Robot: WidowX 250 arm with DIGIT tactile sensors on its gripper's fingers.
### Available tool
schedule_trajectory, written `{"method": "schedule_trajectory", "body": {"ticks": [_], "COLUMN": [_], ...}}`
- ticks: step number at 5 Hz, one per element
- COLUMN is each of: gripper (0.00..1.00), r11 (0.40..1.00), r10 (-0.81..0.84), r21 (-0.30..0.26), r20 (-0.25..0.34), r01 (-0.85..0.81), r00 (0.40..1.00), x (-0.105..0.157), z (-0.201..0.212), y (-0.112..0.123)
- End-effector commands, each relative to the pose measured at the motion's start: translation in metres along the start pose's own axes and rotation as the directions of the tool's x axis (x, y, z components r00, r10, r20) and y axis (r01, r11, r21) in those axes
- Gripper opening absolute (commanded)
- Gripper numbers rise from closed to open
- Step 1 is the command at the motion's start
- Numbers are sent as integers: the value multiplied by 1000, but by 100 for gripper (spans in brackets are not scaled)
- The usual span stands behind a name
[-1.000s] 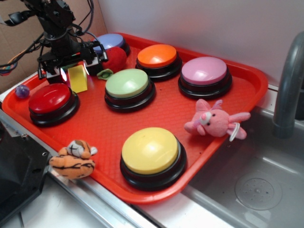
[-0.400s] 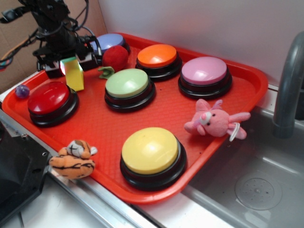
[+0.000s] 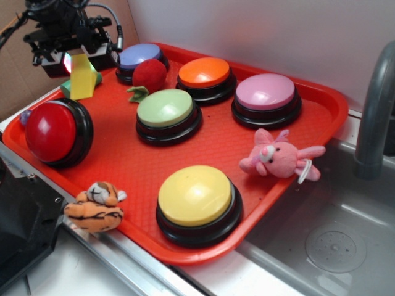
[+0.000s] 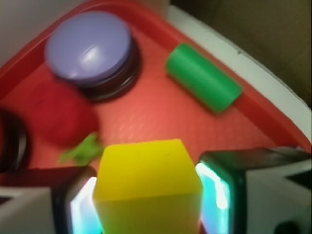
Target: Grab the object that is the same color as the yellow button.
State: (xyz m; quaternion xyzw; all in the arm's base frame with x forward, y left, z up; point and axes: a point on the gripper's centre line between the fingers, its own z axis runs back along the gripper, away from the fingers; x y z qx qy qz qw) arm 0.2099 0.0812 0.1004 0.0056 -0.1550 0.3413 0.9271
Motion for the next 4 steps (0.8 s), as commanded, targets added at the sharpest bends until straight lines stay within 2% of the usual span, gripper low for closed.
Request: {"method": "schedule_trajectory", "body": {"ticks": [1, 2, 3, 4], "gripper": [0, 0, 0, 0], "r11": [961, 931, 908, 916], "r10": [-271, -359, -412, -396], "r21": [-87, -108, -136, -122], "r20": [-93, -118, -113, -126], "r01": [264, 348, 397, 382], "r00": [958, 926, 904, 910], "x": [-8, -15, -27, -27], "z": [42, 45, 44, 44], "y": [-42, -56, -63, -56]}}
